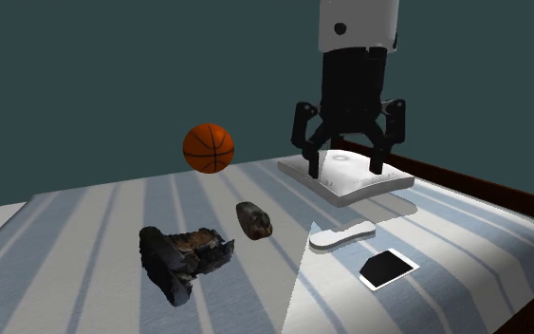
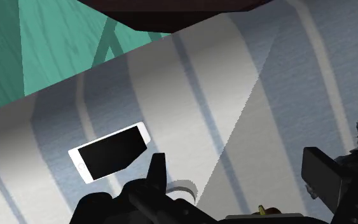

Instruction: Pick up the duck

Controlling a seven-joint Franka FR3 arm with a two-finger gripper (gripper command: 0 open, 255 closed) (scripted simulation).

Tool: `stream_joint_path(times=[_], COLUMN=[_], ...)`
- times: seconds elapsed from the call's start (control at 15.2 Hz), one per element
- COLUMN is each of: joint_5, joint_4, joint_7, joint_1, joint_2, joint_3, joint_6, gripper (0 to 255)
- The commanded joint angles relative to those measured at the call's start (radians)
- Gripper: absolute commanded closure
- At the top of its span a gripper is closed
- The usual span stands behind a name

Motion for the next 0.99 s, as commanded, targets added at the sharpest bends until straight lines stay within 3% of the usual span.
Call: stream_joint_path(times=[0.0,0.46,0.92], joint_5=[0.002,0.003,-0.01], joint_4=[0.038,0.208,0.435], joint_7=[-0.009,-0.034,-0.054], joint_1=[0.008,0.035,0.062], joint_2=[0.079,0.355,0.631], joint_3=[0.006,0.031,0.057], joint_6=[0.034,0.115,0.14], gripper=[0,0,0])
